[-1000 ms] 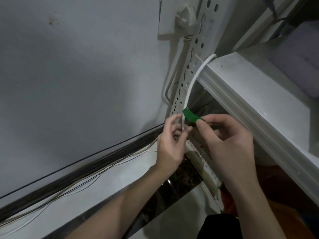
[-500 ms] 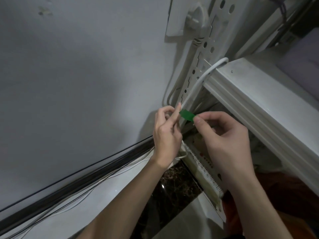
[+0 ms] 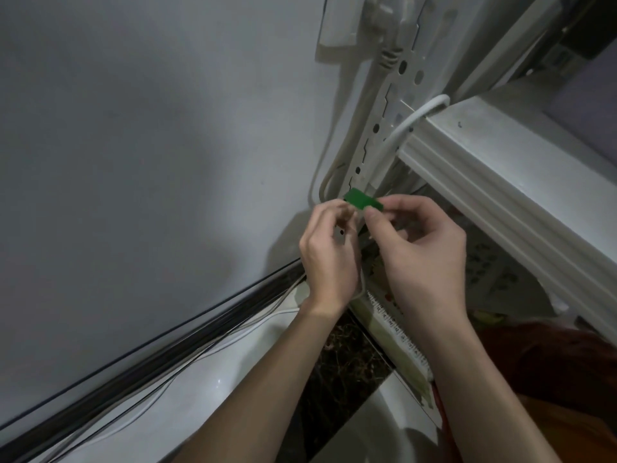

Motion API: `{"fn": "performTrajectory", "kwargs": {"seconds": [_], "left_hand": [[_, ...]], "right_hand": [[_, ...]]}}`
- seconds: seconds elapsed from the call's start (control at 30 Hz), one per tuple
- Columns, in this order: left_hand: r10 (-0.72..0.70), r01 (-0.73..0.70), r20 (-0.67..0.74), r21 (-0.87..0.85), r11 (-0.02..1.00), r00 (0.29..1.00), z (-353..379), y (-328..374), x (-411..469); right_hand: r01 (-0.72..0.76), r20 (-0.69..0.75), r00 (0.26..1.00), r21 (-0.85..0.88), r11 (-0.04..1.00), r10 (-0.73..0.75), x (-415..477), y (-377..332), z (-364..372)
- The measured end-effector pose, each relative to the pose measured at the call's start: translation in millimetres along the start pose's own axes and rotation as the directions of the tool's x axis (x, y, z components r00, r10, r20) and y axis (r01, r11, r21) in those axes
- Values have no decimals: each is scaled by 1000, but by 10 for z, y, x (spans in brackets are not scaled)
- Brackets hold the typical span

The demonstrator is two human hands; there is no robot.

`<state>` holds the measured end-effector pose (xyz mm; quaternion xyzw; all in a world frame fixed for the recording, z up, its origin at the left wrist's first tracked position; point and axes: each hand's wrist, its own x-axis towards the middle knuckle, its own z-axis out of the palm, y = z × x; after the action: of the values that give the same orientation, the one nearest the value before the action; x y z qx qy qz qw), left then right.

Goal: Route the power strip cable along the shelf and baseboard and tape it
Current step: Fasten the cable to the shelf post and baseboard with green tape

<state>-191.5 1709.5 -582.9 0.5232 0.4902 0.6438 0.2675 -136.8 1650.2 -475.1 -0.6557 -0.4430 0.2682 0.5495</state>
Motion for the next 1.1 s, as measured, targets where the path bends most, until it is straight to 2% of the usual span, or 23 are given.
{"fn": "performTrajectory", "kwargs": {"seconds": [0.1, 0.23, 0.33, 0.47, 0.57, 0.67, 0.8, 0.97, 1.1], "left_hand": [[-106, 105, -19, -23, 994, 994, 17, 21, 37], [-87, 86, -33, -25, 996, 996, 21, -9, 92], [-150, 148, -29, -77, 986, 988, 39, -2, 104], [-298, 297, 31, -242, 924, 954, 6, 29, 89], [-406, 412, 80, -267, 871, 910, -17, 41, 78], [-384, 374, 35, -322, 870, 923, -6, 68, 72], [-256, 262, 56, -227, 938, 965, -31, 31, 32], [-208, 221, 79, -242, 945, 975, -78, 80, 45], [-233, 239, 53, -266, 934, 971, -72, 65, 67]], "right_hand": [[10, -28, 1000, -1, 1000, -10, 22, 30, 39], [22, -57, 998, 26, 999, -21, 32, 93, 46], [50, -31, 998, 58, 997, -49, 43, 129, 42], [182, 51, 981, 52, 982, -185, 57, 63, 81], [307, 69, 949, 22, 951, -308, 81, 23, 145], [219, -44, 975, -9, 976, -219, 134, 128, 233], [63, -204, 978, 58, 996, -50, 172, 237, 307], [3, -269, 963, 126, 992, 31, 189, 221, 361], [-24, -307, 950, 119, 993, 59, 215, 173, 375]]}}
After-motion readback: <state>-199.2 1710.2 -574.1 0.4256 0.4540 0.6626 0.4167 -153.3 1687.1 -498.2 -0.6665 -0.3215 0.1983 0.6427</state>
